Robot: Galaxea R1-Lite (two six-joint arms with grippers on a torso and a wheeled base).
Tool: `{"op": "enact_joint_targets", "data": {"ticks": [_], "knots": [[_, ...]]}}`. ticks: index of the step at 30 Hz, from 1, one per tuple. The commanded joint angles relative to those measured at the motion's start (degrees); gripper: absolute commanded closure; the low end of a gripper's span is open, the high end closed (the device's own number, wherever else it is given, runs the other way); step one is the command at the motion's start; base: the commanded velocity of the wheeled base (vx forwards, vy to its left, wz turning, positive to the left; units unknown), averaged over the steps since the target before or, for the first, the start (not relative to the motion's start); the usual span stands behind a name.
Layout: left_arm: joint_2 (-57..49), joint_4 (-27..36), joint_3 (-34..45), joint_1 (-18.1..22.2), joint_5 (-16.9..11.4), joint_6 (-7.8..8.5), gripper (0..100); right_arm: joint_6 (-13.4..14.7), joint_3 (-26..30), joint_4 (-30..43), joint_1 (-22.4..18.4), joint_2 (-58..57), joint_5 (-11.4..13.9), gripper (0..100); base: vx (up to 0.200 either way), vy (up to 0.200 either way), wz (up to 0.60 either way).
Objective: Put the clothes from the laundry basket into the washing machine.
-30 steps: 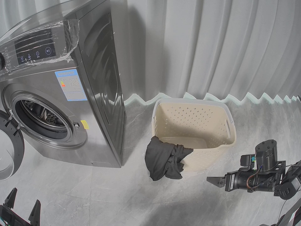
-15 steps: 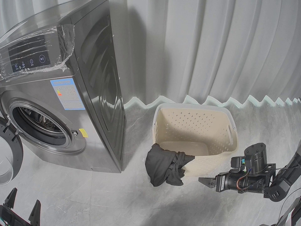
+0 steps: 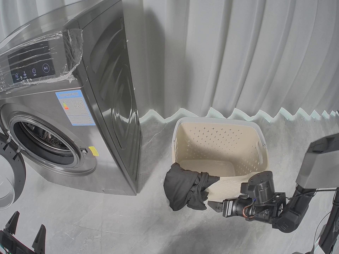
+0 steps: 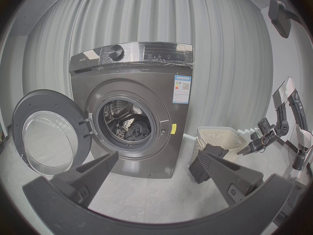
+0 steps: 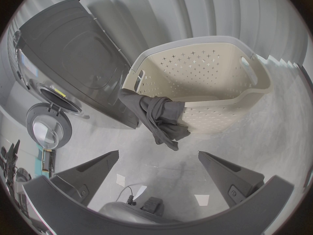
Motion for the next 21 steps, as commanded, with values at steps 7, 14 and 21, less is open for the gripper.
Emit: {"op": "enact_joint_targets", "data": {"ticks": [7,14,21], "knots": [[-0.8,0.0,0.8,0.0,0.0,-0.05,0,3.7,-8.9,-2.2,3.2,10.9,-1.2,0,0.0,0.0,0.0],[-0.8,0.0,0.8,0.0,0.0,-0.05,0,5.7,-15.5,-2.1,3.0,13.9,-3.0,0,0.0,0.0,0.0],[-0.8,0.0,0.8,0.0,0.0,-0.05,0,5.7,-21.6,-2.0,2.2,17.8,-3.2,0,0.0,0.0,0.0]]}}
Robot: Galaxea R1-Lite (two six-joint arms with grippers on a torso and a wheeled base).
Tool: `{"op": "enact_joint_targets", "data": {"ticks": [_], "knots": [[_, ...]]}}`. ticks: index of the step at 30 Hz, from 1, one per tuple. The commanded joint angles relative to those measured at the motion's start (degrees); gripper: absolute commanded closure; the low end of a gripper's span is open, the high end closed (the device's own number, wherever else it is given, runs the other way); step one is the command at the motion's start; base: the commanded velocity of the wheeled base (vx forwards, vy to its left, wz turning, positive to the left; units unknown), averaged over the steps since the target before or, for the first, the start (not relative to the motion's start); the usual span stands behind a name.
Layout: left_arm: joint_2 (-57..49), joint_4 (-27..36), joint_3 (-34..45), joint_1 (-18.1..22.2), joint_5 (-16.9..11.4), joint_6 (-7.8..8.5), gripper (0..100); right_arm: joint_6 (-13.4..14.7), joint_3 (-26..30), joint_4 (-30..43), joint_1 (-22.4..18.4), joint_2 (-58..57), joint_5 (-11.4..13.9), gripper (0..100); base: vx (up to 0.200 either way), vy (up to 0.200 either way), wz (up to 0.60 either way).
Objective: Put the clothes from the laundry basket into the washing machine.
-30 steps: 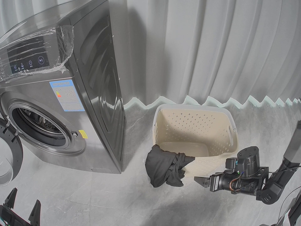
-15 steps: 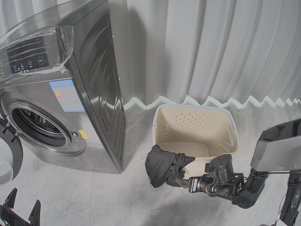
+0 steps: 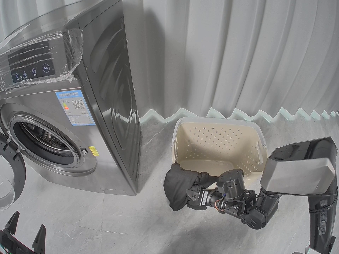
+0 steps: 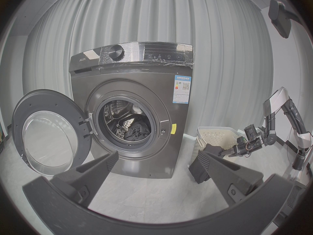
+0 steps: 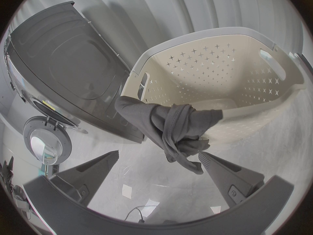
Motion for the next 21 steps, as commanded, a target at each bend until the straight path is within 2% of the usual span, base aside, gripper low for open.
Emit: {"op": "enact_joint_targets", "data": {"ticks": [1,21], "knots": [[-0.8,0.0,0.8,0.0,0.0,0.01,0,0.1,-4.3,0.1,-0.7,3.8,-0.1,0,0.0,0.0,0.0],[-0.8,0.0,0.8,0.0,0.1,0.01,0,0.1,-11.0,-0.1,-2.6,7.6,-0.3,0,0.0,0.0,0.0]]}}
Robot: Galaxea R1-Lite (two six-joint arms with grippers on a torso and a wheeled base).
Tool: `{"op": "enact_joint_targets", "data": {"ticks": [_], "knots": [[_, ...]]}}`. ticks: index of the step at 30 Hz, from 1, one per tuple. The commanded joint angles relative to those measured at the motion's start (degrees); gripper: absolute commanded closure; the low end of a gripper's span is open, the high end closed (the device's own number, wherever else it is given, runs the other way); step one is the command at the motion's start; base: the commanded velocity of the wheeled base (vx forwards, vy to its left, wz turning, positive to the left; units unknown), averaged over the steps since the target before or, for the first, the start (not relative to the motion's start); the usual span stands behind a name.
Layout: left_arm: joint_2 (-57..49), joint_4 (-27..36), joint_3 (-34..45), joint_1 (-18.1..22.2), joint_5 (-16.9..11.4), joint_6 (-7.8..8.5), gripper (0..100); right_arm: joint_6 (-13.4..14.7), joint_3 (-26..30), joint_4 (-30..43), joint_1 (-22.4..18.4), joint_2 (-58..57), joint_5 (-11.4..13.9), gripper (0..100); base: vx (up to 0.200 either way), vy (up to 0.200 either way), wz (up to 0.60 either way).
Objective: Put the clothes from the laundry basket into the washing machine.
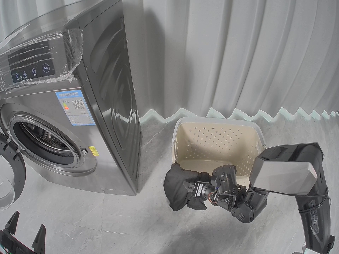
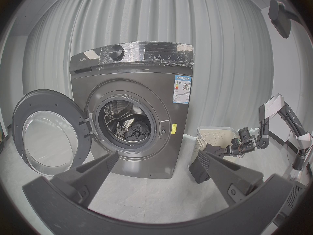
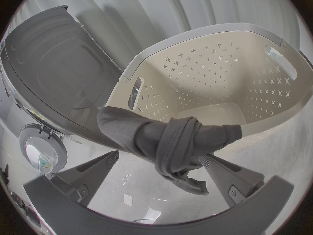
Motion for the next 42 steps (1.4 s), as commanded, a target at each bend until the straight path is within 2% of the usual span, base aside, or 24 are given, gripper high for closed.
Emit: {"op": "enact_joint_targets", "data": {"ticks": [1,6,7,21,29,33,36,39,42], "knots": [[-0.8,0.0,0.8,0.0,0.0,-0.11,0,0.0,-0.8,-0.1,-0.3,0.5,0.0,0,0.0,0.0,0.0],[-0.8,0.0,0.8,0.0,0.0,-0.02,0,0.0,-1.3,-0.2,-0.9,0.7,-0.1,0,0.0,0.0,0.0],[-0.8,0.0,0.8,0.0,0.0,-0.02,0,0.0,-1.3,-0.2,-0.9,0.8,-0.1,100,0.0,0.0,0.0],[-0.8,0.0,0.8,0.0,0.0,-0.11,0,-0.2,0.6,-2.0,-0.6,-0.2,-0.1,100,0.0,0.0,0.0],[-0.8,0.0,0.8,0.0,0.0,-0.11,0,-2.9,8.1,-6.1,0.2,-8.1,-0.1,100,0.0,0.0,0.0],[-0.8,0.0,0.8,0.0,0.0,-0.11,0,-4.4,15.1,-14.0,0.1,-10.8,-0.1,100,0.0,0.0,0.0],[-0.8,0.0,0.8,0.0,0.0,-0.11,0,-6.8,18.9,-19.2,-0.5,-11.3,-0.1,100,0.0,0.0,0.0],[-0.8,0.0,0.8,0.0,0.0,-0.11,0,-8.7,21.2,-23.2,-0.7,-11.5,-0.1,100,0.0,0.0,0.0],[-0.8,0.0,0.8,0.0,0.0,-0.11,0,-8.8,21.7,-23.0,-0.6,-13.3,-0.1,100,0.0,0.0,0.0]]}}
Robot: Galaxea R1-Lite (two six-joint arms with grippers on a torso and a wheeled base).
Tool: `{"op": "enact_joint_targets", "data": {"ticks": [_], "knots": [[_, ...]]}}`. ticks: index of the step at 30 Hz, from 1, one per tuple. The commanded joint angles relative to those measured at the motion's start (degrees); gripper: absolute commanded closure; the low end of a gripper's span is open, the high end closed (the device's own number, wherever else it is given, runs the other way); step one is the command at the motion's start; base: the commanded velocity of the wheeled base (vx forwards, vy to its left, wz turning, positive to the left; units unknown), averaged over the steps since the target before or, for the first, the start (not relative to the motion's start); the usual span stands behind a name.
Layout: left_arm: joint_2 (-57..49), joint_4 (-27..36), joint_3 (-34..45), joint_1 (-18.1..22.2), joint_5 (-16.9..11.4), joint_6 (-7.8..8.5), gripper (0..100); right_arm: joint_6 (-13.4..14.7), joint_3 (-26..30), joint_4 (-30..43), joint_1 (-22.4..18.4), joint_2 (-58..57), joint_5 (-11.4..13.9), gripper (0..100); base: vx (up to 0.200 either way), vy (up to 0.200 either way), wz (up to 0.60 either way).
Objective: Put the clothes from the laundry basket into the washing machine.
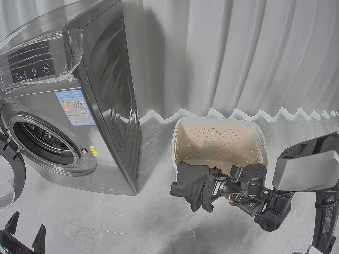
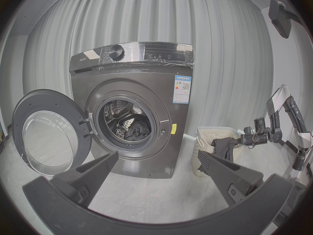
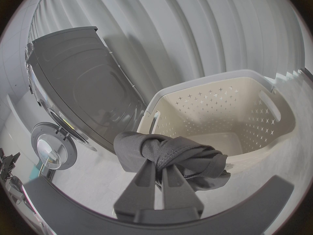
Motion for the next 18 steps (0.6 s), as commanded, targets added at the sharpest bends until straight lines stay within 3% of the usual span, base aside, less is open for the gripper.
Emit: {"op": "enact_joint_targets", "data": {"ticks": [1,8,11,12,14,17,18], "knots": [[-0.8,0.0,0.8,0.0,0.0,-0.02,0,-0.8,2.8,-0.5,0.0,-4.4,0.1,100,0.0,0.0,0.0],[-0.8,0.0,0.8,0.0,0.0,-0.02,0,-4.0,3.3,-0.4,0.3,-12.6,0.0,100,0.0,0.0,0.0],[-0.8,0.0,0.8,0.0,0.0,-0.02,0,-7.2,5.0,-0.4,0.2,-15.4,0.0,100,0.0,0.0,0.0],[-0.8,0.0,0.8,0.0,0.0,-0.02,0,-9.4,5.8,-0.3,0.2,-17.9,0.0,100,0.0,0.0,0.0],[-0.8,0.0,0.8,0.0,0.0,-0.11,0,-10.4,6.1,-0.3,0.2,-19.2,0.0,100,0.0,0.0,0.0],[-0.8,0.0,0.8,0.0,0.0,-0.11,0,-16.0,7.8,-0.2,-0.6,-23.1,-0.1,100,0.0,0.0,0.0],[-0.8,0.0,0.8,0.0,0.0,-0.11,0,-16.0,7.8,-0.2,-0.6,-23.1,-0.1,100,0.0,0.0,0.0]]}}
